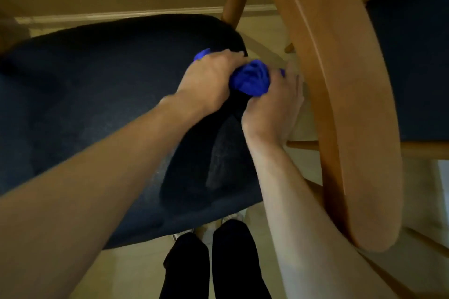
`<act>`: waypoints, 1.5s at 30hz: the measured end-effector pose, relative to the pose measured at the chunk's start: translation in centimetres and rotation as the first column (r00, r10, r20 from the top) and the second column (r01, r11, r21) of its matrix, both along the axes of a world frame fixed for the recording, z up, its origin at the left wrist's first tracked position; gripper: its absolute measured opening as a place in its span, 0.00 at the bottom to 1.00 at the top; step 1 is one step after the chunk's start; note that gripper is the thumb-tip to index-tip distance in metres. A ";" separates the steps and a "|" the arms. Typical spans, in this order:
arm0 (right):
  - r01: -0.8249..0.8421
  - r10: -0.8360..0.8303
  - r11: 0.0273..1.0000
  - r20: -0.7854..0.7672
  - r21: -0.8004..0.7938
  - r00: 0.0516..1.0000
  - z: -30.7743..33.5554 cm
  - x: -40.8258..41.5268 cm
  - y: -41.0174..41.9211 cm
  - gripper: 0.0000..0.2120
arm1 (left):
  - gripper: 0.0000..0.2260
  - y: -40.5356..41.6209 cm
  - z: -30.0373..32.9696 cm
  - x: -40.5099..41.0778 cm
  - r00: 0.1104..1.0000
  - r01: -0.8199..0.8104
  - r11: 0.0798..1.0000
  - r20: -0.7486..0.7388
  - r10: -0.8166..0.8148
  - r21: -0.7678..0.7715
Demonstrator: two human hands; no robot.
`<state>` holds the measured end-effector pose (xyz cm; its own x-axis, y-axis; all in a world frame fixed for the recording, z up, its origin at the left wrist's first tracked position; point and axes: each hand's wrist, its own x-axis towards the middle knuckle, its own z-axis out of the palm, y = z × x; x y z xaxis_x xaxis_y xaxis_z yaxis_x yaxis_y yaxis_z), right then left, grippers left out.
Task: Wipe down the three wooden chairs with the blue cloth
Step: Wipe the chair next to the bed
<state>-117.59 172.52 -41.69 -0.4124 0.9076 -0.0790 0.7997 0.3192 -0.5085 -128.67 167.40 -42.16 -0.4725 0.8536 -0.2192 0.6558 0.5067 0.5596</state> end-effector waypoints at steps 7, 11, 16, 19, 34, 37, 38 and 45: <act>0.003 0.030 0.982 0.171 -0.190 0.985 -0.8 8.4 -7.7 0.31 | 0.25 -6.4 -1.6 6.4 0.960 0.281 0.953 -0.037 -0.278 0.111; 0.083 0.084 0.872 0.314 -0.483 0.946 1.7 12.9 -13.9 0.42 | 0.25 -12.9 -0.5 10.2 0.883 0.453 0.891 0.134 -0.449 0.002; 0.056 0.044 0.883 0.199 -0.467 0.979 3.5 11.6 -10.3 0.36 | 0.27 -9.5 0.4 6.8 0.874 0.481 0.874 0.042 -0.485 0.074; -0.004 0.017 0.977 0.062 -0.212 0.998 1.4 9.4 -7.0 0.34 | 0.25 -4.7 0.1 4.8 0.919 0.394 0.906 -0.069 -0.388 0.152; -0.055 0.117 0.912 0.130 -0.406 0.985 0.2 7.9 -30.3 0.44 | 0.22 -25.6 -0.2 3.2 0.910 0.388 0.920 0.179 -0.373 -0.055; -0.098 0.193 0.858 0.139 -0.505 0.971 1.6 6.0 -34.5 0.45 | 0.20 -32.4 1.0 1.7 0.952 0.296 0.936 0.143 -0.272 -0.189; -0.146 0.246 0.826 0.114 -0.545 0.963 1.9 5.8 -35.1 0.43 | 0.22 -33.8 1.6 1.7 0.964 0.260 0.932 0.129 -0.234 -0.253; -0.378 0.377 0.784 -0.106 -0.493 0.920 2.7 10.9 -25.3 0.34 | 0.27 -28.9 3.4 7.4 0.999 0.041 0.987 0.000 -0.041 -0.153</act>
<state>-106.64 147.25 -39.00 -0.7141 0.5172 -0.4717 0.6676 0.3006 -0.6811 -121.28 138.49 -38.77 -0.4386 0.8287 -0.3476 0.6795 0.5590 0.4752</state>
